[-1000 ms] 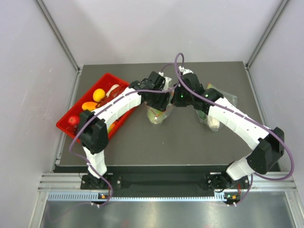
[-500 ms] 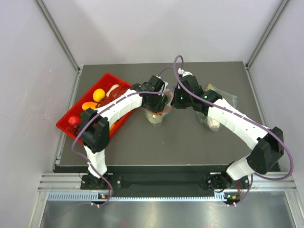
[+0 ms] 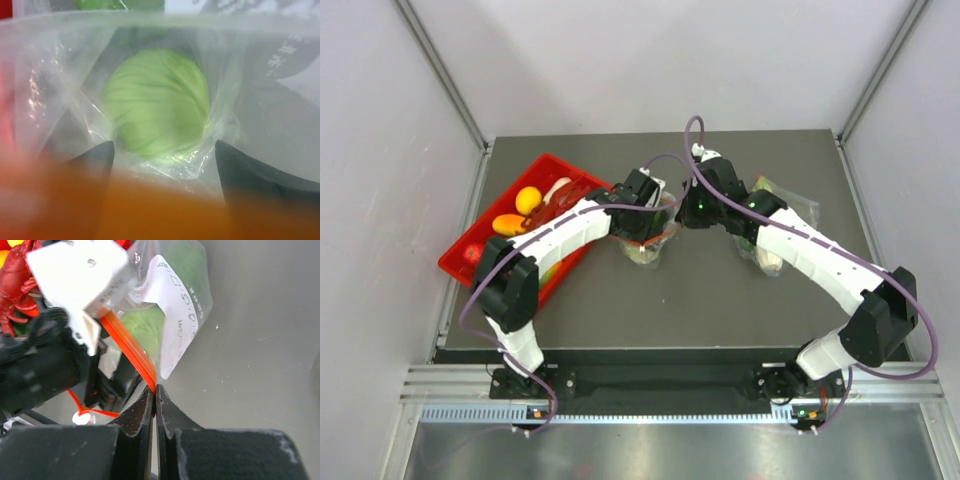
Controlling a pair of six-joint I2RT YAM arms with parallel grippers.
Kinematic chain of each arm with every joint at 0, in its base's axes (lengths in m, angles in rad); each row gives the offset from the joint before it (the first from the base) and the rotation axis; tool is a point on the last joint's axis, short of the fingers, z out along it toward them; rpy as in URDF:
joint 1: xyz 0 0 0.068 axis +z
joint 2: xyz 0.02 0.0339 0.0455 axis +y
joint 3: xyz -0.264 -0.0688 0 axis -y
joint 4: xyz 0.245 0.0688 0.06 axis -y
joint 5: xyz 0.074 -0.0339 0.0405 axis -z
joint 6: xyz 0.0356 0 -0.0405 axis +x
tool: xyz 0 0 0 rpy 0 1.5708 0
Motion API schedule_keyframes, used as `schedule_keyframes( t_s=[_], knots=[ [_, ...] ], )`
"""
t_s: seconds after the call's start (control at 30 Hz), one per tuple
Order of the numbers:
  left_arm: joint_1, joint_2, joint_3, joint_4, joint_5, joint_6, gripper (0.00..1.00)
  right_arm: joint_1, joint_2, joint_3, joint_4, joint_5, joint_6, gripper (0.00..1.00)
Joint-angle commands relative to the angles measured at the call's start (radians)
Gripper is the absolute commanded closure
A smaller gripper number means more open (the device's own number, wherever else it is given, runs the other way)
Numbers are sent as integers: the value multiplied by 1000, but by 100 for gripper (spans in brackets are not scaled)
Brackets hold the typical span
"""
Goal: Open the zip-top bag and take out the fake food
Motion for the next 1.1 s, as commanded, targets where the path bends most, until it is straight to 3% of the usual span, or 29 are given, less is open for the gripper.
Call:
schedule_keyframes(
  t_s=[0.0,0.47,0.6,0.7,0.77,0.87,0.93,1.07],
  knots=[
    [5,18,-34,26,-4,-14,13,11,-7,18,47,-1,-5,100],
    [7,154,14,115,-33,-17,5,11,-55,-38,42,7,0,100],
    [7,174,7,124,-38,-10,7,11,-63,-42,42,14,-2,100],
    [7,181,10,121,-39,6,25,11,-61,-44,44,14,-2,100],
    [7,184,12,110,-42,9,57,11,-61,-47,45,13,0,100],
    [9,152,12,96,-45,16,86,11,-63,-50,42,24,1,100],
    [18,122,12,90,-30,4,92,9,-64,-50,28,43,1,100],
    [56,6,10,92,37,-39,92,9,-75,-48,-4,88,0,100]
  ],
)
